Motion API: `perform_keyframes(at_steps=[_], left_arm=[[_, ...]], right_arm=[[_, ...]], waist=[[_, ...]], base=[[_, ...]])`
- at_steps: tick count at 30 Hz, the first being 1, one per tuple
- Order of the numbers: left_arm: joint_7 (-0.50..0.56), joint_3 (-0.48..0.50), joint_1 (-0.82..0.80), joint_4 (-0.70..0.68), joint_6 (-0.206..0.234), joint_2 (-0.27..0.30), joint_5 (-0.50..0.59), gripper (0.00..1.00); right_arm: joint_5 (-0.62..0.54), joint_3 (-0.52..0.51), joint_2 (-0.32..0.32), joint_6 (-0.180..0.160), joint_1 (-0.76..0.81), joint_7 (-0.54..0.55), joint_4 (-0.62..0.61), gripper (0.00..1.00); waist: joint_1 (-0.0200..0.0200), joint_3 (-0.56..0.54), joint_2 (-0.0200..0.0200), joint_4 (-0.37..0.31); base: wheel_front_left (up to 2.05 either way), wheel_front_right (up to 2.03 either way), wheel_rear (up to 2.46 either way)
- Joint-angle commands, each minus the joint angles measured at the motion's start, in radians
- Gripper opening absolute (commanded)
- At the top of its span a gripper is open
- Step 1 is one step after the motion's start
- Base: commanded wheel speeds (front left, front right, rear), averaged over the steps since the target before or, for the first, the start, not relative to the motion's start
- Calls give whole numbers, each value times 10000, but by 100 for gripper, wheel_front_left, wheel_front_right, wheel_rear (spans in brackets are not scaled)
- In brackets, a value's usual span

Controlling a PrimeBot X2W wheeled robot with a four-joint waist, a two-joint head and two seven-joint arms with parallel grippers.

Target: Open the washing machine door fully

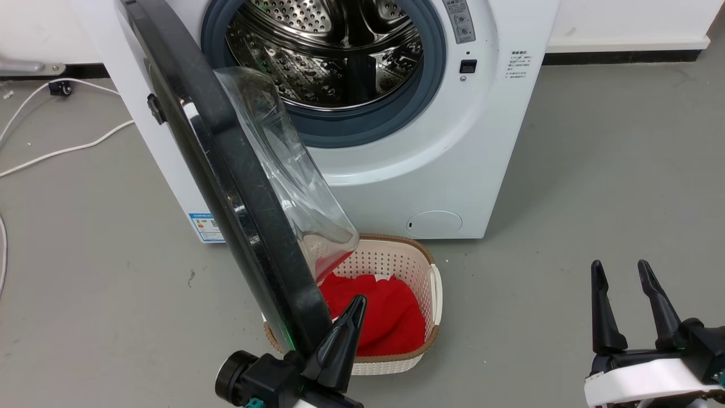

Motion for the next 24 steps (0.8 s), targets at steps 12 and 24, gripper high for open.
perform_keyframes(at_steps=[12,24], left_arm=[[-36,646,-175,172,441,-158,312,0],[-38,658,748,-772,909,-298,403,0]], right_arm=[[250,128,24,-6,74,-36,214,100],[192,5,22,-6,-34,30,219,100]], waist=[[0,57,-1,135],[0,120,-1,1584]], base=[[0,0,0],[0,0,0]])
